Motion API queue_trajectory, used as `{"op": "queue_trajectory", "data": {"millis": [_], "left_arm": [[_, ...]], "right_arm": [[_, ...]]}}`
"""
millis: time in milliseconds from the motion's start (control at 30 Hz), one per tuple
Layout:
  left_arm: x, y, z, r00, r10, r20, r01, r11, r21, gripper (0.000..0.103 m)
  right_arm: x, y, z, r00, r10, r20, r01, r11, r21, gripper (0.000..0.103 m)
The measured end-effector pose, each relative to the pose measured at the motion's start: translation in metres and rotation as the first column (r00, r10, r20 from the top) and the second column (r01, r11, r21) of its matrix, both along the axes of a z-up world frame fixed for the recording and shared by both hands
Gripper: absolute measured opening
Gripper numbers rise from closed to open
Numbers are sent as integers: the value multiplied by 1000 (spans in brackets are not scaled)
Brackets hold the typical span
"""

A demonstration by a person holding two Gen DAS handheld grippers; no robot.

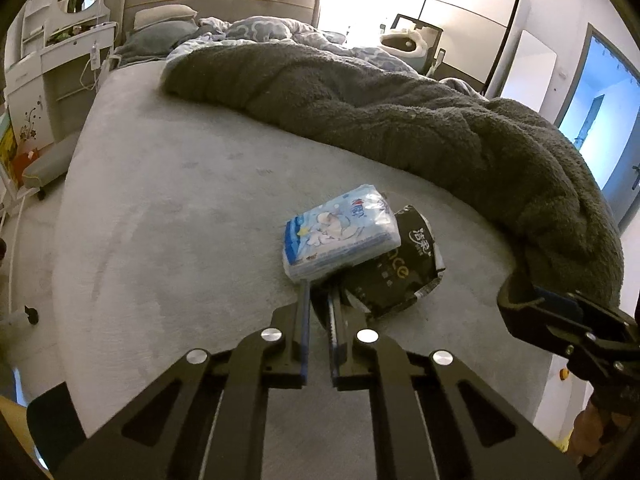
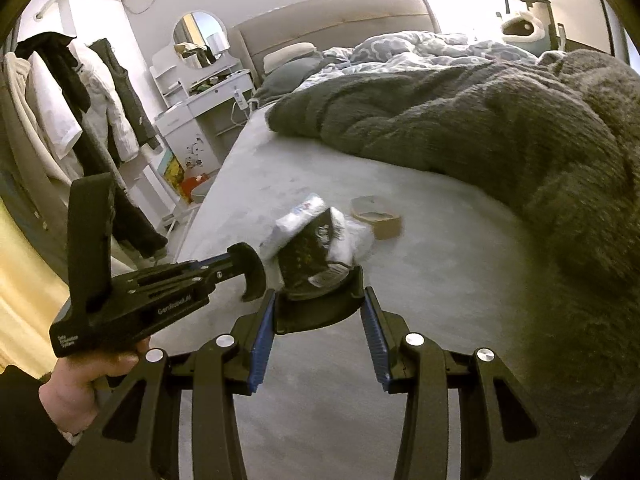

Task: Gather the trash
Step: 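Carry both black plastic pieces over the black bin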

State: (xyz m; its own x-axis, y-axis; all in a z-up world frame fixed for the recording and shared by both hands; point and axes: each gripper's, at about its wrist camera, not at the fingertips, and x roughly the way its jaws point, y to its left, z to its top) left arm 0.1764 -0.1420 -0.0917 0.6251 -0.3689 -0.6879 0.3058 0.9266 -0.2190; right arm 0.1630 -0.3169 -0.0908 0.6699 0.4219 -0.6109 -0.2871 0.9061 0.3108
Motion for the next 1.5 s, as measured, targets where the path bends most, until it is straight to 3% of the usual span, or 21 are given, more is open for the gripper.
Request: {"op": "queue_trajectory", "data": {"millis": [233,900,1500], "left_arm": [[-6,12,4,1000,-19,9,19,1000,1,8],[-30,81,27,998,55,44,-56,998,27,8],[-55,162,9,982,189,-13,-187,978,94,8]], "right_arm": [[6,20,4,1000,18,7,-18,1000,-7,43],[12,95,18,993,118,22,-117,992,-48,43],[10,170,31,971,236,31,-235,971,-41,43]]}}
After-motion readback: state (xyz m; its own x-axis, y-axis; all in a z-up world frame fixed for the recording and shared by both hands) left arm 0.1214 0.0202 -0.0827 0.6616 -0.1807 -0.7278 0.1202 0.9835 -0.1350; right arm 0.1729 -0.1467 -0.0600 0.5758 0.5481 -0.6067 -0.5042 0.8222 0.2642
